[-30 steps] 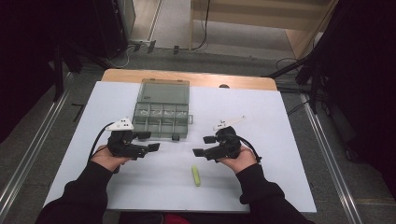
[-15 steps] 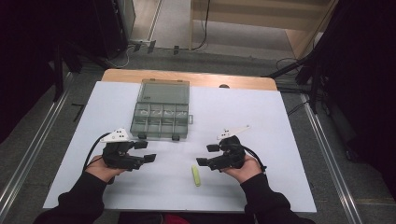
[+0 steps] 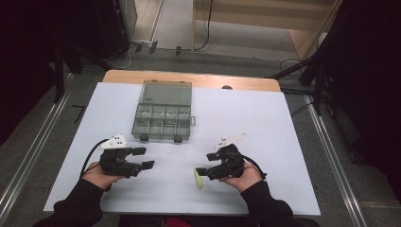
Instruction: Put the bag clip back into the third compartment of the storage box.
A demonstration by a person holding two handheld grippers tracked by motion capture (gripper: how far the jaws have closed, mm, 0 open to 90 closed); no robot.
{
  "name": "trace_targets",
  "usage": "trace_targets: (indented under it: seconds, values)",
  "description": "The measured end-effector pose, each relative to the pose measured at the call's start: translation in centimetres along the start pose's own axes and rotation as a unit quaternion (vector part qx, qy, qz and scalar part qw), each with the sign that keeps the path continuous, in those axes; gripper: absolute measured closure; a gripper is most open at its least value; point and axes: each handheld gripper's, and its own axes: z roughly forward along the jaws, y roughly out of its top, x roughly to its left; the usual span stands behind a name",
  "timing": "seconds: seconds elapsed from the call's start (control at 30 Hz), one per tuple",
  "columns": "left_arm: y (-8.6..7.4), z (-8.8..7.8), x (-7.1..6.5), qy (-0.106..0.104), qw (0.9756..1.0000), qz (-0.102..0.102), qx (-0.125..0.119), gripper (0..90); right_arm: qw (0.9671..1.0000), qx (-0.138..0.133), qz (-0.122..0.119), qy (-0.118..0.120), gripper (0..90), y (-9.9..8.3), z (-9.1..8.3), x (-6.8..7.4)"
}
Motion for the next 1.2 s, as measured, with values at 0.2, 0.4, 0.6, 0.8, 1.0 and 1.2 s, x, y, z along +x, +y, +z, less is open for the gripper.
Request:
trace_targets:
  seconds: [0.2,0.4,0.6,0.8,1.0,1.2]
  values:
    - [-0.1,-0.3,0.1,0.0,1.0,-0.005,-0.002,32.2,0.9997,0.021,-0.006,-0.013,28.0,0.0,0.7,0.3]
    - [-0.4,-0.5,0.4,0.005,0.9999,-0.012,0.0,32.2,0.9989,0.043,-0.007,-0.015,30.1,0.1,1.5,0.6]
    - [-0.7,-0.6,0.5,0.012,0.9998,-0.012,0.004,32.2,0.9981,0.057,-0.01,-0.019,32.9,0.1,2.3,0.9]
    - [-0.9,-0.7,0.5,0.014,0.9998,-0.011,0.009,32.2,0.997,0.071,-0.011,-0.03,36.6,0.0,2.9,1.2]
    - [-1.0,-0.8,0.5,0.016,0.9998,-0.012,0.009,32.2,0.9958,0.083,-0.007,-0.038,43.1,-0.1,3.1,1.4]
    - [-1.0,-0.5,0.5,0.016,0.9996,-0.01,0.019,32.2,0.9943,0.087,-0.015,-0.059,48.5,-0.4,3.4,2.0]
